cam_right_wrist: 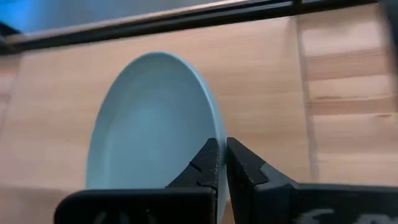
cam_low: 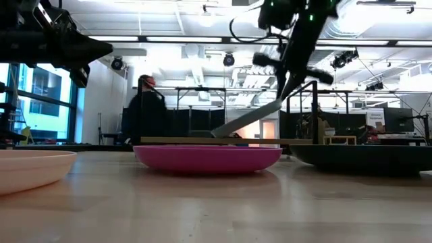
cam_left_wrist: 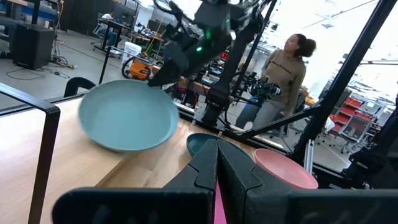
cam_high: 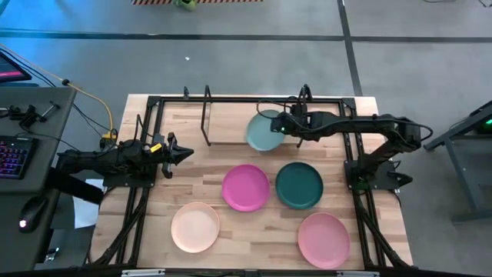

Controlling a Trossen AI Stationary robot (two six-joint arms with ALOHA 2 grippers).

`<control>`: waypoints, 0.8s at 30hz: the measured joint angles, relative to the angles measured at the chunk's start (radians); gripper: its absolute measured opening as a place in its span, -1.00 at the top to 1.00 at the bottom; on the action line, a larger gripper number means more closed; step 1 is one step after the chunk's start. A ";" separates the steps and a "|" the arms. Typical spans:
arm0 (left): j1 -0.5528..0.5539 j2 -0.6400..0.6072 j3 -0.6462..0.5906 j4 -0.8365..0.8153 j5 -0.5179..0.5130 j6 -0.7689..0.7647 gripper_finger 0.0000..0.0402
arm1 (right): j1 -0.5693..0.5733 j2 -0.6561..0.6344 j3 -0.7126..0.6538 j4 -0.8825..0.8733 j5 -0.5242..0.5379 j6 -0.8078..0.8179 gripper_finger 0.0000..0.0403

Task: Place and stack plates onto a shelf
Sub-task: Put the blue plate on the shelf

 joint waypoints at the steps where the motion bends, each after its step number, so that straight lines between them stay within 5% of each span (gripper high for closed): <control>1: 0.000 0.000 0.000 0.000 0.000 0.000 1.00 | -0.004 -0.002 -0.024 0.031 0.019 0.006 1.00; 7: 0.000 0.000 0.000 0.000 0.000 0.000 1.00 | -0.019 -0.006 -0.062 0.087 0.077 0.134 1.00; 15: 0.000 0.000 0.000 0.000 0.000 0.000 1.00 | -0.027 0.001 0.020 0.035 0.081 0.048 0.97; 24: 0.000 0.000 0.000 0.000 0.000 0.000 1.00 | -0.041 0.001 0.020 0.007 0.066 -0.004 0.47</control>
